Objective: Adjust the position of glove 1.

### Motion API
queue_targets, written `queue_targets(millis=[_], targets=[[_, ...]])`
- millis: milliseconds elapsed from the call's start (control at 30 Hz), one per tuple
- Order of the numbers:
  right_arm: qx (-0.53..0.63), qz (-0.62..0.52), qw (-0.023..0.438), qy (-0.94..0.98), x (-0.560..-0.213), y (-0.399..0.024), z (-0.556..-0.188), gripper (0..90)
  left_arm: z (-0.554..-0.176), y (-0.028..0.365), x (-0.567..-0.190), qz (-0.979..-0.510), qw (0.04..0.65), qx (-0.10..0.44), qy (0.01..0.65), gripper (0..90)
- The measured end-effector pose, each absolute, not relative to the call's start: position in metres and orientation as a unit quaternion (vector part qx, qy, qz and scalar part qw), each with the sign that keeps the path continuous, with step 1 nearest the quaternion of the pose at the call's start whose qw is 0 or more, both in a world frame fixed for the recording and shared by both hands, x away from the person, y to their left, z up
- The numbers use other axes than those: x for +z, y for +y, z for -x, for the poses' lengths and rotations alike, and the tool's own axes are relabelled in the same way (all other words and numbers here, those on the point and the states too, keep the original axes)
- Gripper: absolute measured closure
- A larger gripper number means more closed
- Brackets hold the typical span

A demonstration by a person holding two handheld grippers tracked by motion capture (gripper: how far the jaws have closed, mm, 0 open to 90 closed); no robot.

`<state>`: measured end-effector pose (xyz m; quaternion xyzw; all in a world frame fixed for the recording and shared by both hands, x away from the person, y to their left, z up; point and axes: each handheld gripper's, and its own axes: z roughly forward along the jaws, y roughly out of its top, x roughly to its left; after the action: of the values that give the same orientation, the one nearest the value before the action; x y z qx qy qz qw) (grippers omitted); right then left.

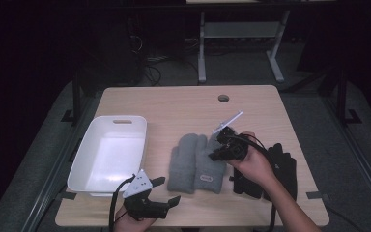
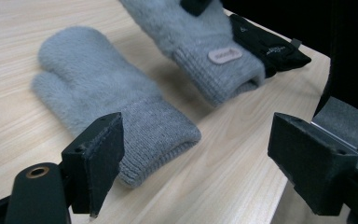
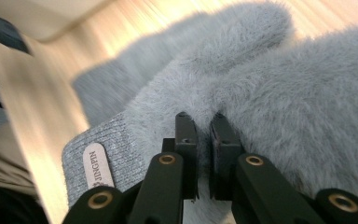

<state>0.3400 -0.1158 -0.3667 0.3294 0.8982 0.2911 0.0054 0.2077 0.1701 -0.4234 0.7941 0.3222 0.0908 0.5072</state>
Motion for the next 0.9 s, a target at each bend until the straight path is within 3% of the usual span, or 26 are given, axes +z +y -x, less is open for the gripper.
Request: queue_targets(millis=[333,900], targets=[[0.305,-0.304,-0.018,0.902,-0.347,-0.070,-0.348,84.1,-0.207,0.174,-0.421,-0.787,0.510,0.099,0.332,18.4],[0.277,-0.298,-0.039,0.913,-0.370,-0.029,-0.367,83.9,-0.210,0.180,-0.420,-0.777,0.512,0.102,0.351,19.8]])
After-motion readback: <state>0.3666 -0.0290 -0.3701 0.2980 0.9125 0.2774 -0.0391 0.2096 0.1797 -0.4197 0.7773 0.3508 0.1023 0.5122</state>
